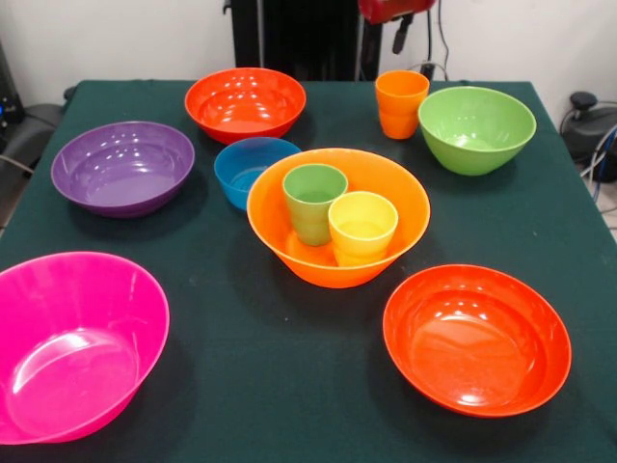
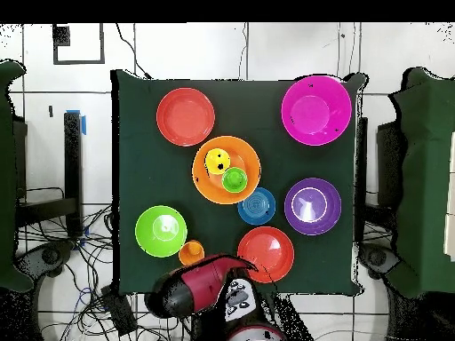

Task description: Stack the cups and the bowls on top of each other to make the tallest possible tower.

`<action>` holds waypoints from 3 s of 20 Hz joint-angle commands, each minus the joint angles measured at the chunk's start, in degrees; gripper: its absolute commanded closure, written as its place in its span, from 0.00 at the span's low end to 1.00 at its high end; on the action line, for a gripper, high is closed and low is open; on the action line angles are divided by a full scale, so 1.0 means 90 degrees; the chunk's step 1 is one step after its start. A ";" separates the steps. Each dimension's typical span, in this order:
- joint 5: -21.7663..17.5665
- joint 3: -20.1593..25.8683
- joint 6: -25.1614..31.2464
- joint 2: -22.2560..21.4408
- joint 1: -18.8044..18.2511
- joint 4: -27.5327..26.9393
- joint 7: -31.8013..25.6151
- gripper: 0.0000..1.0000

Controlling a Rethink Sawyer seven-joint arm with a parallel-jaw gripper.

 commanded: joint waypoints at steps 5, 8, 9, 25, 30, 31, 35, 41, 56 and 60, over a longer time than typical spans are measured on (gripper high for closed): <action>0.0086 -0.0131 -0.1306 0.0654 0.0079 -0.0001 0.1459 0.00; -0.0096 -0.0218 -0.1462 0.0811 0.0068 -0.0024 0.1472 0.00; -0.0161 -0.0263 -0.1529 0.0892 0.0090 -0.0046 0.1471 0.00; -0.0144 -0.0661 -0.1686 0.1407 0.0734 -0.0371 0.1414 0.00; -0.0013 -0.0711 -0.1785 0.1509 0.0937 -0.0384 0.1532 0.00; 0.0003 -0.0717 -0.1777 0.1489 0.0959 -0.0370 0.1542 0.00; 0.0048 -0.0671 -0.1667 0.1404 0.0985 -0.0341 0.1528 0.00; 0.0013 -0.0553 -0.1681 0.1520 0.0842 -0.0440 0.1457 0.00; 0.0130 -0.0140 -0.1456 0.1483 0.0476 -0.0569 0.1362 0.00; 0.0201 -0.0243 -0.1666 0.1532 0.0677 -0.0534 0.1535 0.00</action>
